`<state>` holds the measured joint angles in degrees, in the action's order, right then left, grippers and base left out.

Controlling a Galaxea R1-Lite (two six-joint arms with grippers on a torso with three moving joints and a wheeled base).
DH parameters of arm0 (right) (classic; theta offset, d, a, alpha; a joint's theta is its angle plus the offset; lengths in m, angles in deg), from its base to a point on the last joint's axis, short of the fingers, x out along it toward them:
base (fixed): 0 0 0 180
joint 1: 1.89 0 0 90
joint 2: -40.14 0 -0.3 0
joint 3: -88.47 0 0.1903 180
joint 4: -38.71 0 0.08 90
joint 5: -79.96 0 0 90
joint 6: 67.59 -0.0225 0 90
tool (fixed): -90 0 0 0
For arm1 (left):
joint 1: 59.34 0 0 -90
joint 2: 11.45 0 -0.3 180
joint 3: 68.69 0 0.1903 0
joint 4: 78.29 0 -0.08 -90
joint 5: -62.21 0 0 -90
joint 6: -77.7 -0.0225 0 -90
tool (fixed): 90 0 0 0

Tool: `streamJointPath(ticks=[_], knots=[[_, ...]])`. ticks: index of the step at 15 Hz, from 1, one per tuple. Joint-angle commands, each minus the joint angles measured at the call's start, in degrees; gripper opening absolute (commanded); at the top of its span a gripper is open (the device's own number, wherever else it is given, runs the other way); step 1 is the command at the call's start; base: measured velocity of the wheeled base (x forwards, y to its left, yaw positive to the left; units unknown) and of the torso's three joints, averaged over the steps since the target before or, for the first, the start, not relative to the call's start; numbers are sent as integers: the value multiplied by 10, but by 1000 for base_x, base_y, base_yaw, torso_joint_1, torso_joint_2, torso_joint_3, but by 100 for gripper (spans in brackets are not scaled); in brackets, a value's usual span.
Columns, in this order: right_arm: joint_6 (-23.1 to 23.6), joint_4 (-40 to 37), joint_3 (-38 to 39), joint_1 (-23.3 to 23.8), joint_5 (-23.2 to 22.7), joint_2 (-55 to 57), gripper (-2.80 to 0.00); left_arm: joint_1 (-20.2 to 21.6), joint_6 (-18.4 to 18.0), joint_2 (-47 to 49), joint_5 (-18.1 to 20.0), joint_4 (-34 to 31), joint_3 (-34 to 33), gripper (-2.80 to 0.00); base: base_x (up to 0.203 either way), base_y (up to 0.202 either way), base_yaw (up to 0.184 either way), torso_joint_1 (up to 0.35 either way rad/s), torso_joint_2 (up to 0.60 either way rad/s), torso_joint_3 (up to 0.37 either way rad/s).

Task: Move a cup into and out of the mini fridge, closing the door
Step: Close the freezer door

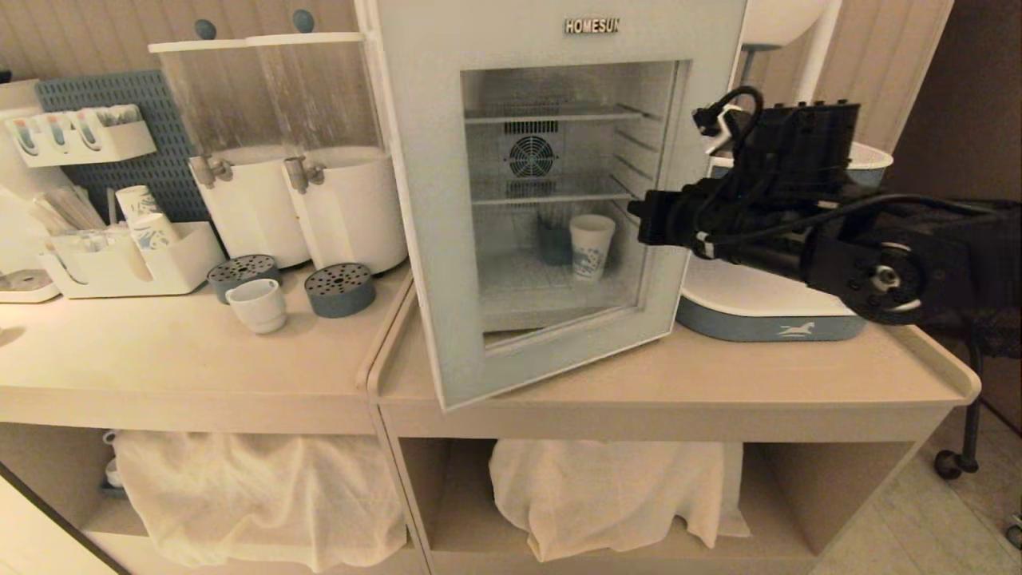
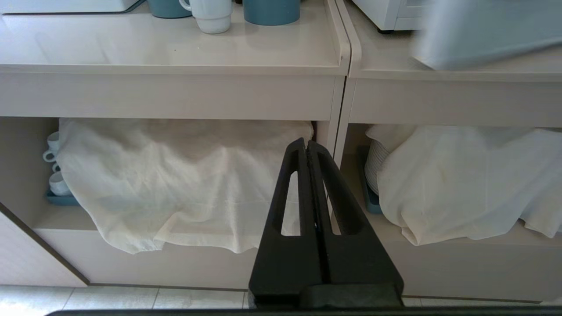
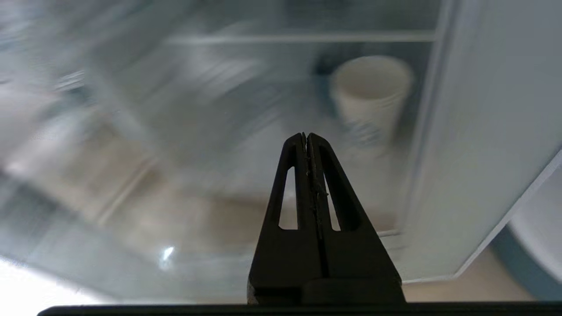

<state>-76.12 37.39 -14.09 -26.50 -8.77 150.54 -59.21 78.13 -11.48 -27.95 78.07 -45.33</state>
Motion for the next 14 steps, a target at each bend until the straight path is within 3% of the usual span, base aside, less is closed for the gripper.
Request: streamJointPath(ticks=[1,7,11,14], knots=[[4,-11,-58,0,29,69,-280,0,0,0,0,0,-1,-280,0,0,0,0,0,0],[13,-42,-151,4,86,142,-280,0,0,0,0,0,-1,-280,0,0,0,0,0,0],[14,-42,-117,5,79,115,-280,0,0,0,-1,0,-1,-280,0,0,0,0,0,0],[17,-39,-43,8,39,47,-280,0,0,0,0,0,-1,-280,0,0,0,0,0,0]])
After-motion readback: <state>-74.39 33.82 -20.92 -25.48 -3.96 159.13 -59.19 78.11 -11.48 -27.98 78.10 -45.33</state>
